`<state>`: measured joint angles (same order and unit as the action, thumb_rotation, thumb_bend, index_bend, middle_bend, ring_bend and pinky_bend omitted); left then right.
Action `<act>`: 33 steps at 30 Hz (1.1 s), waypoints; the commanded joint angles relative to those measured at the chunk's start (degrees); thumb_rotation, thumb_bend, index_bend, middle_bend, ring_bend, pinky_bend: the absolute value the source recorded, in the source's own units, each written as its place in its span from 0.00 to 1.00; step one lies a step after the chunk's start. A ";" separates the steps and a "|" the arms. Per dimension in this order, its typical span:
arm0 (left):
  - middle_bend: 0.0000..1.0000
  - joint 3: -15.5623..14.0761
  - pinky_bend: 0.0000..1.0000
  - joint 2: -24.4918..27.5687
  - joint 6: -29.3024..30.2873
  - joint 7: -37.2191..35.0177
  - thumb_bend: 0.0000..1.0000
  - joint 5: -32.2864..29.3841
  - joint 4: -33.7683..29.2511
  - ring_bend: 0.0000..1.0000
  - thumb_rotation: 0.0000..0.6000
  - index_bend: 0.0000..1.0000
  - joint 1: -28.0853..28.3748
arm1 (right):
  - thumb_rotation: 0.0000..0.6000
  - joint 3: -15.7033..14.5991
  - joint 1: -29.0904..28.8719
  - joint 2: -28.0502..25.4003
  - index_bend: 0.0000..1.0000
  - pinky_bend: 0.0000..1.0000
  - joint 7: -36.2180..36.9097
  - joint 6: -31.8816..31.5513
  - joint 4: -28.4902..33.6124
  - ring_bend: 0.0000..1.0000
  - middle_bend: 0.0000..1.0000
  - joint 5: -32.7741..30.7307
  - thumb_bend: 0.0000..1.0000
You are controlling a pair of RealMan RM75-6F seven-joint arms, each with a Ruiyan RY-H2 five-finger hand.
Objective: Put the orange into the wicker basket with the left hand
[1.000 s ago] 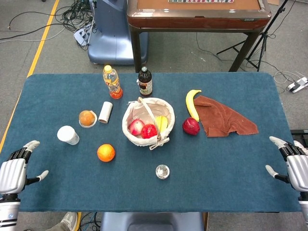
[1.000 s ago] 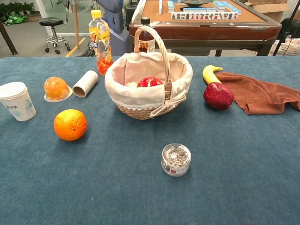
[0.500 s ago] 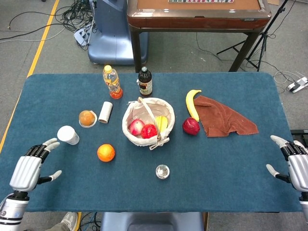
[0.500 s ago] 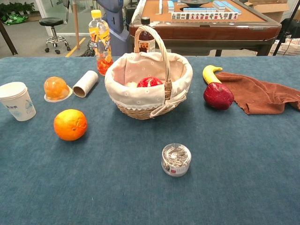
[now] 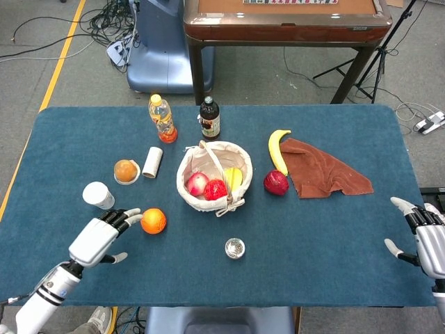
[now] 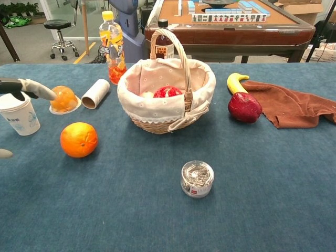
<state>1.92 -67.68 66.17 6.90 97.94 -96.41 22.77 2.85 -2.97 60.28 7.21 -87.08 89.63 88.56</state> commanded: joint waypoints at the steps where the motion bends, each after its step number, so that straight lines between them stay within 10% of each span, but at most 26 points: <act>1: 0.14 0.95 0.22 -2.11 -3.99 2.01 0.13 -2.20 0.39 0.17 1.00 0.17 3.09 | 1.00 -0.03 0.02 0.04 0.17 0.31 0.04 0.10 -0.07 0.21 0.23 -0.09 0.20; 16: 0.14 4.16 0.27 -10.12 -15.08 10.97 0.13 -14.81 7.27 0.17 1.00 0.18 10.67 | 1.00 -0.04 0.34 0.21 0.17 0.31 1.03 0.30 -1.21 0.21 0.23 -0.76 0.20; 23: 0.15 4.31 0.44 -12.39 -15.95 12.80 0.13 -18.75 10.52 0.25 1.00 0.24 11.93 | 1.00 -0.03 0.23 0.39 0.17 0.31 1.43 0.65 -1.64 0.21 0.23 -0.84 0.20; 33: 0.49 4.36 0.64 -17.19 -11.07 5.38 0.13 -15.80 18.18 0.53 1.00 0.43 12.51 | 1.00 0.02 0.16 0.28 0.17 0.31 1.32 0.82 -1.50 0.21 0.23 -0.90 0.20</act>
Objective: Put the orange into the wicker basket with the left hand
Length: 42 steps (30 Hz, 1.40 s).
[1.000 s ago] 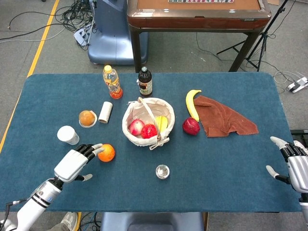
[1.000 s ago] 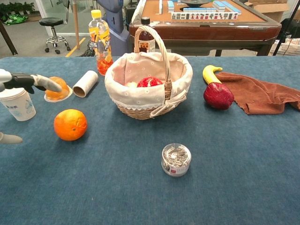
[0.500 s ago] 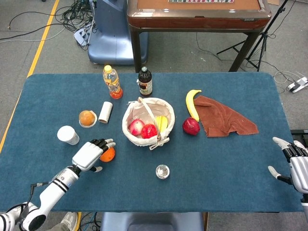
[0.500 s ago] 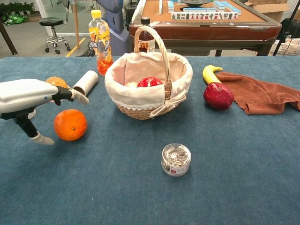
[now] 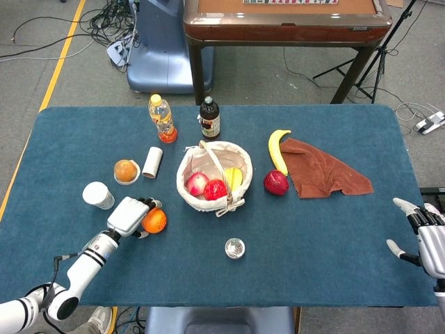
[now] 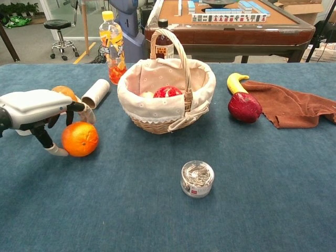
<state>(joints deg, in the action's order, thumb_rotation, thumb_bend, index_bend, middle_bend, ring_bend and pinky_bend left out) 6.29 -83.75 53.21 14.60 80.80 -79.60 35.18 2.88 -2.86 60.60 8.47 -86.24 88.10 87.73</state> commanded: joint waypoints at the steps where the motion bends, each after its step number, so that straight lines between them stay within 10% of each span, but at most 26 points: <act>1: 0.49 -0.01 0.64 -1.28 2.74 -3.40 0.13 1.92 1.62 0.54 1.00 0.44 0.01 | 1.00 0.00 0.09 -0.04 0.17 0.31 0.06 -0.05 0.02 0.21 0.23 -0.11 0.20; 18: 0.51 2.32 0.68 -4.54 21.32 -17.26 0.13 14.08 5.02 0.54 1.00 0.48 1.17 | 1.00 0.02 -0.52 0.31 0.17 0.32 -0.73 1.18 0.09 0.21 0.23 -0.34 0.20; 37: 0.48 6.89 0.68 -10.06 16.62 -12.00 0.13 9.29 6.36 0.52 1.00 0.34 8.23 | 1.00 -0.35 0.00 0.48 0.17 0.32 0.01 1.17 -0.59 0.21 0.23 -0.66 0.20; 42: 0.28 7.70 0.68 -11.72 16.74 -10.55 0.12 7.43 8.20 0.46 1.00 0.18 8.78 | 1.00 -0.34 0.17 0.38 0.17 0.32 0.00 0.94 -0.50 0.21 0.23 -0.69 0.20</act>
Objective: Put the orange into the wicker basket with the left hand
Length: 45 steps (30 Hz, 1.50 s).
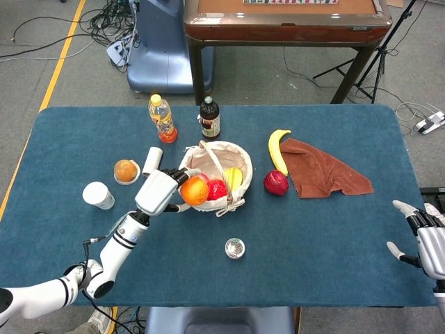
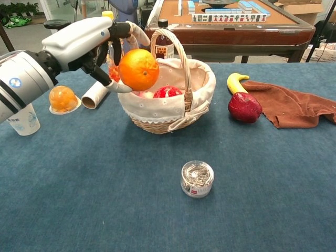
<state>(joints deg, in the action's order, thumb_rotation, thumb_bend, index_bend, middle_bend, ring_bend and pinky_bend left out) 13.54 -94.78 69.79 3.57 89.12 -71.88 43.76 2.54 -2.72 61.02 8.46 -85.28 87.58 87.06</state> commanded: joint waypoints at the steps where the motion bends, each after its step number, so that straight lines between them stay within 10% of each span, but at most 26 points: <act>1: 0.23 0.56 0.68 -0.79 0.57 0.44 0.11 -1.03 0.52 0.43 1.00 0.14 0.13 | 1.00 0.01 0.05 -0.07 0.17 0.32 0.00 -0.01 0.04 0.21 0.23 -0.08 0.20; 10: 0.07 -0.03 0.66 1.54 3.93 0.79 0.09 -1.45 -2.24 0.30 1.00 0.01 -1.93 | 1.00 0.12 -0.34 -0.07 0.17 0.32 -0.23 0.45 0.24 0.21 0.23 0.09 0.20; 27: 0.07 -5.87 0.55 20.50 9.82 14.20 0.09 -14.38 -24.67 0.28 1.00 0.15 -18.54 | 1.00 0.34 -1.22 0.29 0.18 0.32 -0.45 1.55 0.22 0.21 0.23 0.03 0.20; 45: 0.07 -13.12 0.48 23.39 21.66 16.94 0.09 -11.07 -26.89 0.24 1.00 0.15 -32.29 | 1.00 0.15 -2.52 1.42 0.28 0.32 0.51 -0.11 -1.38 0.25 0.27 3.93 0.20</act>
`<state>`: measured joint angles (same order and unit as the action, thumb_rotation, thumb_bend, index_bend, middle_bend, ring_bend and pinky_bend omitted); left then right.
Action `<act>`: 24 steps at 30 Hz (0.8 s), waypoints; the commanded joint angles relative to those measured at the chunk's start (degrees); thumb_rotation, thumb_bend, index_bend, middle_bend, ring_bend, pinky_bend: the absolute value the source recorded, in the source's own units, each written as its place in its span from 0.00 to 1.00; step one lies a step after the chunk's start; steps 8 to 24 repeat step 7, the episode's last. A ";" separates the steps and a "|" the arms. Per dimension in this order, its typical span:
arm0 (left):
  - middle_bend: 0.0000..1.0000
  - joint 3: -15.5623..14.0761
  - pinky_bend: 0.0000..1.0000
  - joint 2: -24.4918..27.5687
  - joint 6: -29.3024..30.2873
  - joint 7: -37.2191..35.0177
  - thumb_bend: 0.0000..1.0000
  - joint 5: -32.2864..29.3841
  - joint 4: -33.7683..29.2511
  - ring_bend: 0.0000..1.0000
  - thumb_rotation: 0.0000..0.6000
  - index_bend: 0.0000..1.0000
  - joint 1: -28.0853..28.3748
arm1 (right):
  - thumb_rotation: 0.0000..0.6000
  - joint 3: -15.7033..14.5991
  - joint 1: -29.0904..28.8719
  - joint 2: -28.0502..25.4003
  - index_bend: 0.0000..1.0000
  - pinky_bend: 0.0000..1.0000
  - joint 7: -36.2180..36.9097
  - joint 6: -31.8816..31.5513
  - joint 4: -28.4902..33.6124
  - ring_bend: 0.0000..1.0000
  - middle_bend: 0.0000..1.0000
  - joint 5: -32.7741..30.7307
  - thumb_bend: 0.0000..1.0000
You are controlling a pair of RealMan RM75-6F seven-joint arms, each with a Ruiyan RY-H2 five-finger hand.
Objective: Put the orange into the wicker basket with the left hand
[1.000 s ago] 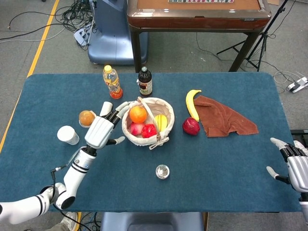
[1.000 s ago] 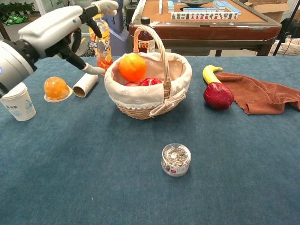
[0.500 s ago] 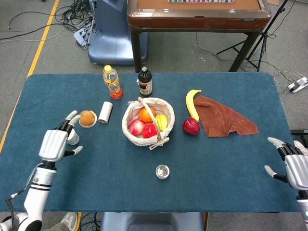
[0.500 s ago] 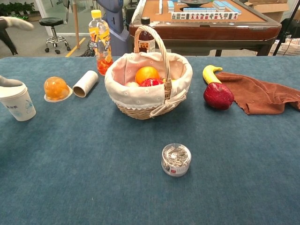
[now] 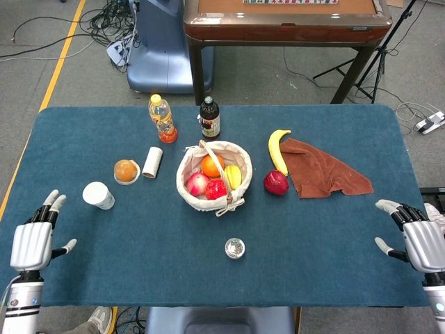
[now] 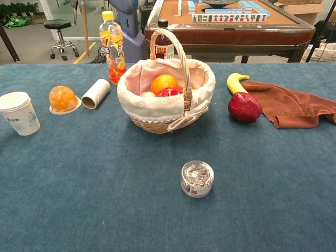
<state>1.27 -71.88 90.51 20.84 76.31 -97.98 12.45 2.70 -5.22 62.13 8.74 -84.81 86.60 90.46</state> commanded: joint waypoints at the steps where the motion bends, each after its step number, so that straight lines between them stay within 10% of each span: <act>1: 0.07 -1.18 0.47 0.37 1.54 -0.53 0.09 2.87 -0.87 0.24 1.00 0.15 -1.44 | 1.00 -0.02 -0.02 0.44 0.28 0.32 0.26 -0.82 -0.54 0.25 0.28 0.72 0.21; 24: 0.07 -1.69 0.46 -0.11 2.10 0.10 0.09 5.77 -1.29 0.24 1.00 0.15 -2.53 | 1.00 -0.17 0.04 0.61 0.28 0.32 0.20 -1.33 -0.69 0.25 0.28 1.02 0.21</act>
